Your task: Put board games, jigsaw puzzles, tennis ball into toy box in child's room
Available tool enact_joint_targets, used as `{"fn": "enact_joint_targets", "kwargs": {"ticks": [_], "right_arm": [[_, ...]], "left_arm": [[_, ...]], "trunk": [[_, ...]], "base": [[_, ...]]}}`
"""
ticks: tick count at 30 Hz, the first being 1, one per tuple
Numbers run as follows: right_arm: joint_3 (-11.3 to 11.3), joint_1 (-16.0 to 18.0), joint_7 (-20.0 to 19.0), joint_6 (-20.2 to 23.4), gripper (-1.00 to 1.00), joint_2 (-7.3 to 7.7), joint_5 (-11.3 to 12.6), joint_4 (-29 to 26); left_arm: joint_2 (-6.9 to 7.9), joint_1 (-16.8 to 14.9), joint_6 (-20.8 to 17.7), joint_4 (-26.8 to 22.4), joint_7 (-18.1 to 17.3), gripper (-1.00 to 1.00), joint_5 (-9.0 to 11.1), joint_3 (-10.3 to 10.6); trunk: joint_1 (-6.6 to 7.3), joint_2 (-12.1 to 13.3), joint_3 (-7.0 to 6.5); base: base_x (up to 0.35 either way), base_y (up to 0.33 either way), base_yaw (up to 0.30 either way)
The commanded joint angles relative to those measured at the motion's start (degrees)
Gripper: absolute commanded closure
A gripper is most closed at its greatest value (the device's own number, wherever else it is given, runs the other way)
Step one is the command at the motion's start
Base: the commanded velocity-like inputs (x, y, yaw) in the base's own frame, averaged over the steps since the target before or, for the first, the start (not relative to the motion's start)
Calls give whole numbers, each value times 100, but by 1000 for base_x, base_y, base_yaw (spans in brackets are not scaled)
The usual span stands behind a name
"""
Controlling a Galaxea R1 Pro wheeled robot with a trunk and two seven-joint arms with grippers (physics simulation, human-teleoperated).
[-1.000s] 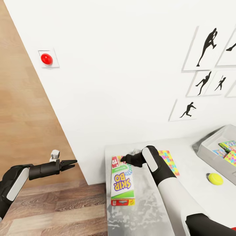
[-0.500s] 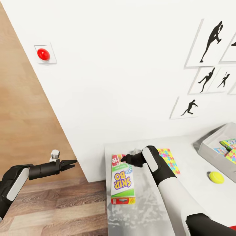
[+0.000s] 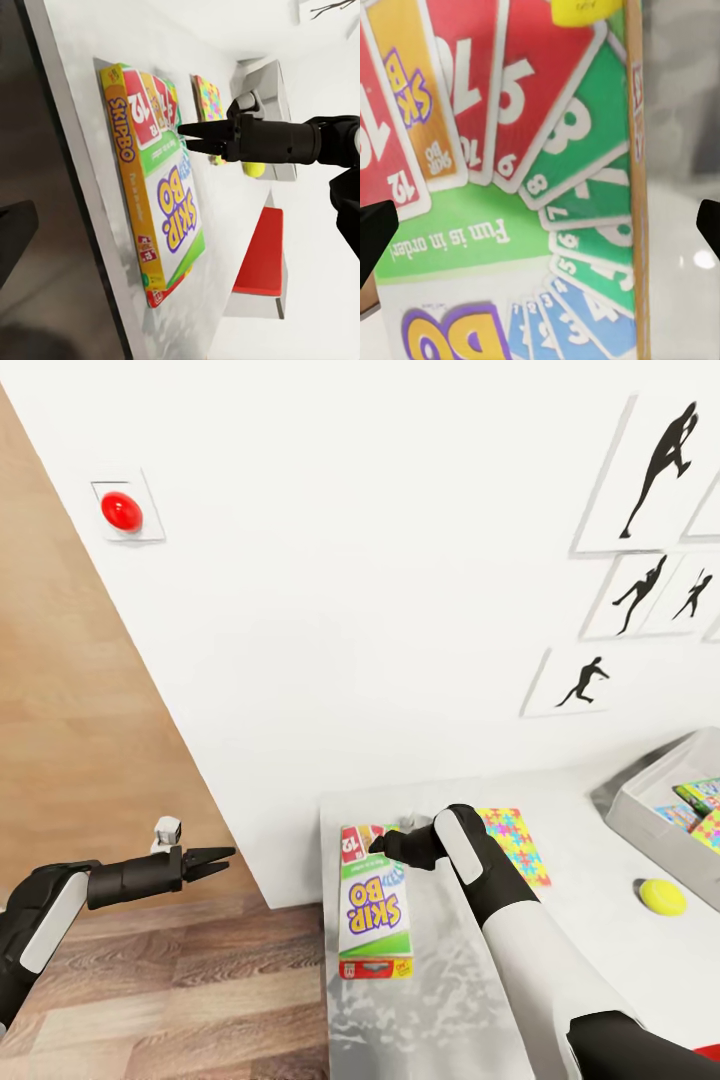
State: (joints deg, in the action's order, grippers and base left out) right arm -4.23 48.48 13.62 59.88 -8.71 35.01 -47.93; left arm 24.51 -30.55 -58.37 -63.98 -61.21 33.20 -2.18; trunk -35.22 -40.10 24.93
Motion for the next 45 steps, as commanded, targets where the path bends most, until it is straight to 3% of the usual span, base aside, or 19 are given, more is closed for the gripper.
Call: {"fn": "enact_joint_targets", "kwargs": {"ticks": [1, 45], "right_arm": [[-8, 4, 59, 12, -100, 1, 59, -7], [-8, 4, 53, 12, -100, 1, 59, -41]], "left_arm": [[1, -4, -25, 0, -18, -100, -1, -2], [1, -4, -25, 0, -22, -100, 2, -2]], "trunk": [[-1, -6, 11], [-1, -6, 22]], "base": [[0, 0, 0], [-14, 58, 0]]}}
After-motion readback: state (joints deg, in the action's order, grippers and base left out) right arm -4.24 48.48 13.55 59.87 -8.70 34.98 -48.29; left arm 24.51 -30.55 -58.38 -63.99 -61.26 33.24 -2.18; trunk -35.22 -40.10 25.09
